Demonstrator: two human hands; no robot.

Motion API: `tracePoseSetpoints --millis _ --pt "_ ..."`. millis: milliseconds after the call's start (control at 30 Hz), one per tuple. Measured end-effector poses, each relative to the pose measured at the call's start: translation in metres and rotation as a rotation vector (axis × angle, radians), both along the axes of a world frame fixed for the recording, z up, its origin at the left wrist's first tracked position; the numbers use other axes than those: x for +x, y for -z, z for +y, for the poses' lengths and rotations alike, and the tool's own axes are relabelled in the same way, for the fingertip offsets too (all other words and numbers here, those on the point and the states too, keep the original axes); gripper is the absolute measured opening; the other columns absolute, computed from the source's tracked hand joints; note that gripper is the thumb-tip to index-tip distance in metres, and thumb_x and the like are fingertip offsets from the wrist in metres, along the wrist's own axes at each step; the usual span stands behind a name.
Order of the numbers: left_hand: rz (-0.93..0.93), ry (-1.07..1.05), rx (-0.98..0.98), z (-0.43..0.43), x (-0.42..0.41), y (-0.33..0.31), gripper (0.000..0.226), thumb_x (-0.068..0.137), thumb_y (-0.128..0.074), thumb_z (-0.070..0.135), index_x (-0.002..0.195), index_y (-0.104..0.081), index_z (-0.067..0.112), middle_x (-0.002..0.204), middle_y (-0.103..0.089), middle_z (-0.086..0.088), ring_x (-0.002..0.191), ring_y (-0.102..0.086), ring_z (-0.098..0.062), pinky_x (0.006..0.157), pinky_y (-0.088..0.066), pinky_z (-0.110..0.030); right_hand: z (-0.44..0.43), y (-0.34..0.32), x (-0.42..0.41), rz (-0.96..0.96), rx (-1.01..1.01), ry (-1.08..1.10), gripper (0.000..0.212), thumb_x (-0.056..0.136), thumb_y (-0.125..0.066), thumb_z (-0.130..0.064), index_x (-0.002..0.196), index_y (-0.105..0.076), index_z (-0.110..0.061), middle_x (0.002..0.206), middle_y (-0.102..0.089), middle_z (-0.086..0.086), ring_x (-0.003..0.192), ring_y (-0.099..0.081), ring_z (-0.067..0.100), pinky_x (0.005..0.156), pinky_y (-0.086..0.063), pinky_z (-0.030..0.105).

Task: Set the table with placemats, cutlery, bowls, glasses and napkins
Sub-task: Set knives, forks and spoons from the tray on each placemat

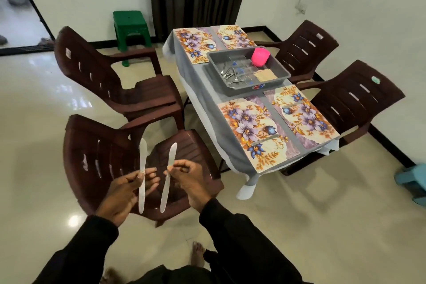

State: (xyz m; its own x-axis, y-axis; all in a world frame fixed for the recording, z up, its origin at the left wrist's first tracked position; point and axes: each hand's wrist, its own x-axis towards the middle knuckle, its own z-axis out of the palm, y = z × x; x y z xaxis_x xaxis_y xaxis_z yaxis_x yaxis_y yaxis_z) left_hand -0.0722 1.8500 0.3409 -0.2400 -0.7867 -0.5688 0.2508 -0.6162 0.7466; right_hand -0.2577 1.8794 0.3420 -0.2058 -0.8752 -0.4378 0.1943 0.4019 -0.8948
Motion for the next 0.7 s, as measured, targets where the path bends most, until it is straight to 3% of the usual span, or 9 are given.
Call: tracePoseSetpoints --millis 67,200,333,400,533,633,700 --pt "0.006 -0.019 0.0 -0.008 0.032 -0.001 0.026 0.104 -0.047 0.003 0.119 -0.066 -0.007 0.116 -0.071 -0.02 0.111 -0.069 -0.036 0.084 -0.062 -0.035 -0.008 -0.005 0.034 0.026 -0.021 -0.041 0.021 0.088 -0.078 -0.012 0.107 -0.07 -0.008 0.1 -0.077 0.015 0.09 -0.074 0.026 0.08 -0.058 0.042" --pt "-0.007 -0.034 -0.036 -0.023 0.104 -0.007 0.022 0.1 -0.052 -0.002 0.115 -0.067 -0.007 0.109 -0.074 -0.021 0.1 -0.074 -0.034 0.08 -0.063 -0.035 -0.024 -0.014 0.105 0.023 -0.032 -0.109 0.033 0.086 -0.08 -0.01 0.116 -0.068 -0.005 0.104 -0.075 0.017 0.087 -0.073 0.019 0.076 -0.061 0.031" --pt "-0.04 -0.018 -0.099 -0.033 0.176 -0.015 0.023 0.095 -0.06 -0.004 0.117 -0.067 -0.008 0.109 -0.073 -0.027 0.095 -0.075 -0.035 0.081 -0.063 -0.036 -0.042 -0.016 0.174 0.0 -0.057 -0.089 0.028 0.084 -0.079 -0.003 0.11 -0.068 0.002 0.1 -0.072 0.022 0.088 -0.069 0.027 0.09 -0.058 0.045" --pt "-0.064 -0.016 -0.105 -0.037 0.211 -0.02 0.023 0.093 -0.063 -0.003 0.116 -0.068 -0.007 0.108 -0.073 -0.027 0.097 -0.074 -0.037 0.087 -0.062 -0.04 -0.054 -0.016 0.209 0.008 -0.053 -0.079 0.027 0.082 -0.082 -0.004 0.106 -0.071 0.002 0.1 -0.073 0.026 0.088 -0.069 0.028 0.087 -0.057 0.044" --pt "-0.076 -0.025 -0.082 -0.045 0.273 -0.026 0.021 0.093 -0.067 0.001 0.113 -0.072 -0.004 0.107 -0.074 -0.025 0.104 -0.071 -0.042 0.098 -0.056 -0.048 -0.074 -0.018 0.267 -0.018 -0.046 -0.128 0.015 0.083 -0.081 -0.006 0.097 -0.075 -0.006 0.096 -0.077 0.016 0.086 -0.074 0.027 0.076 -0.059 0.032" --pt "-0.071 -0.064 -0.081 -0.062 0.313 -0.026 0.023 0.092 -0.068 0.0 0.114 -0.071 -0.004 0.107 -0.075 -0.024 0.104 -0.072 -0.042 0.096 -0.058 -0.047 -0.098 -0.018 0.303 -0.015 -0.048 -0.189 0.031 0.083 -0.081 -0.009 0.108 -0.071 0.006 0.101 -0.076 0.021 0.092 -0.074 0.035 0.079 -0.061 0.035" --pt "-0.057 -0.104 -0.077 -0.075 0.332 -0.025 0.025 0.091 -0.069 -0.001 0.116 -0.07 -0.006 0.107 -0.074 -0.024 0.104 -0.072 -0.041 0.095 -0.059 -0.046 -0.116 -0.018 0.323 0.0 -0.032 -0.204 0.033 0.083 -0.082 -0.009 0.11 -0.07 0.006 0.102 -0.075 0.022 0.089 -0.074 0.031 0.074 -0.06 0.031"
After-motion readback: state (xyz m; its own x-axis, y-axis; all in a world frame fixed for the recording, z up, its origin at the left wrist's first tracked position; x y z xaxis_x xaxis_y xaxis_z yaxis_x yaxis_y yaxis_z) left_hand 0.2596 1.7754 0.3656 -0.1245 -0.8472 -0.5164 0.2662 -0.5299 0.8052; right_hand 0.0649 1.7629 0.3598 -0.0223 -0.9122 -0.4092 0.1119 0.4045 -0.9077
